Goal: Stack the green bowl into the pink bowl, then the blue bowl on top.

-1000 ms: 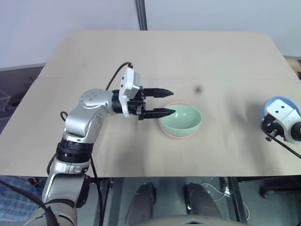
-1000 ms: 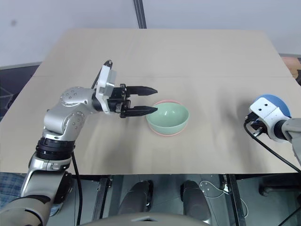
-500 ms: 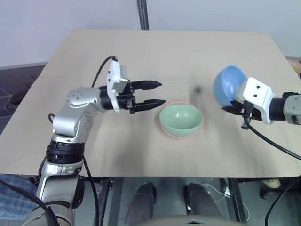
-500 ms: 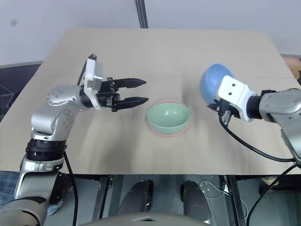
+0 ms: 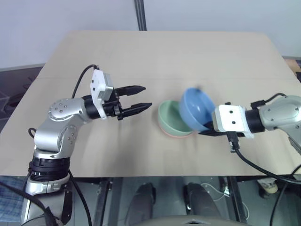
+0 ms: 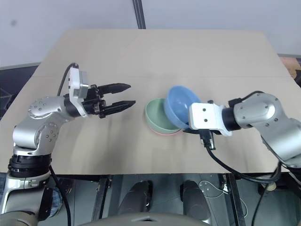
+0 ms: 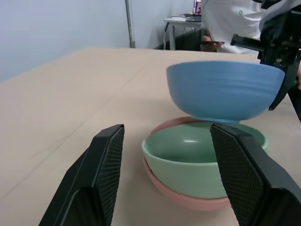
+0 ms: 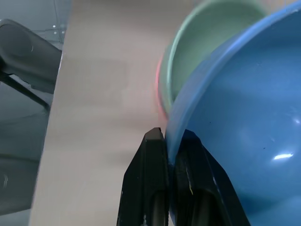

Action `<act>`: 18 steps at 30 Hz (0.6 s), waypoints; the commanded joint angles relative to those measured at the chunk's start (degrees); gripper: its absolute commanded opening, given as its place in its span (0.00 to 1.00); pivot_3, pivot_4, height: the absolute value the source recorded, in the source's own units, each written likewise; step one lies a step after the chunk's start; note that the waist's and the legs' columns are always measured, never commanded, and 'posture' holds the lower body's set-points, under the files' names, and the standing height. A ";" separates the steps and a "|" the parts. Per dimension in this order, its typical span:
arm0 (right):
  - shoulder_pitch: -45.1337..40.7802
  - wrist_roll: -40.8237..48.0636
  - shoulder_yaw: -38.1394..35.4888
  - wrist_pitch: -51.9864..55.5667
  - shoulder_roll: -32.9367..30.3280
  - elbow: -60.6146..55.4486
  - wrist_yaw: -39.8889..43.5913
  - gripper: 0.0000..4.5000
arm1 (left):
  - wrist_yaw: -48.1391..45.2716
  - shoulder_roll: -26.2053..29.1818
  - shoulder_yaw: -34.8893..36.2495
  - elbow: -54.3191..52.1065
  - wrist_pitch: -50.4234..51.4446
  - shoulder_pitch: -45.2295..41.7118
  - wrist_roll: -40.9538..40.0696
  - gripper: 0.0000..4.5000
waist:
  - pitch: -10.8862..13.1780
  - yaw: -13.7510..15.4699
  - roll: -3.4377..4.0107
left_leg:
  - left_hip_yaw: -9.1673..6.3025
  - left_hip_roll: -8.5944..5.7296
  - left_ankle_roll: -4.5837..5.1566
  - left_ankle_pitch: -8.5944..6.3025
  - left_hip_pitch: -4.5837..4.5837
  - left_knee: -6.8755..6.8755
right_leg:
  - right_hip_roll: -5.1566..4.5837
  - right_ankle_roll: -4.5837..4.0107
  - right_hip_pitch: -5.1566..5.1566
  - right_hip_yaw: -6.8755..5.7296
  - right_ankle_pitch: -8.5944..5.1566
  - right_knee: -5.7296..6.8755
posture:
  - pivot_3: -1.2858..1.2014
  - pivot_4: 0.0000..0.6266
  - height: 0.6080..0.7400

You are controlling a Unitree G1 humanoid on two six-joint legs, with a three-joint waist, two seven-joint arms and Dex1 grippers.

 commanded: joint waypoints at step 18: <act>-8.14 -4.53 4.63 1.04 6.69 2.12 -3.41 0.44 | 1.48 0.55 1.30 -2.74 -0.21 0.10 -0.61 0.68 | 0.00 0.20 -0.01 | -0.09 -0.07 0.00 0.00 -0.05 0.00 | -0.05 0.00 0.01 -0.07 0.00 -0.03 | 0.52 0.24 1.00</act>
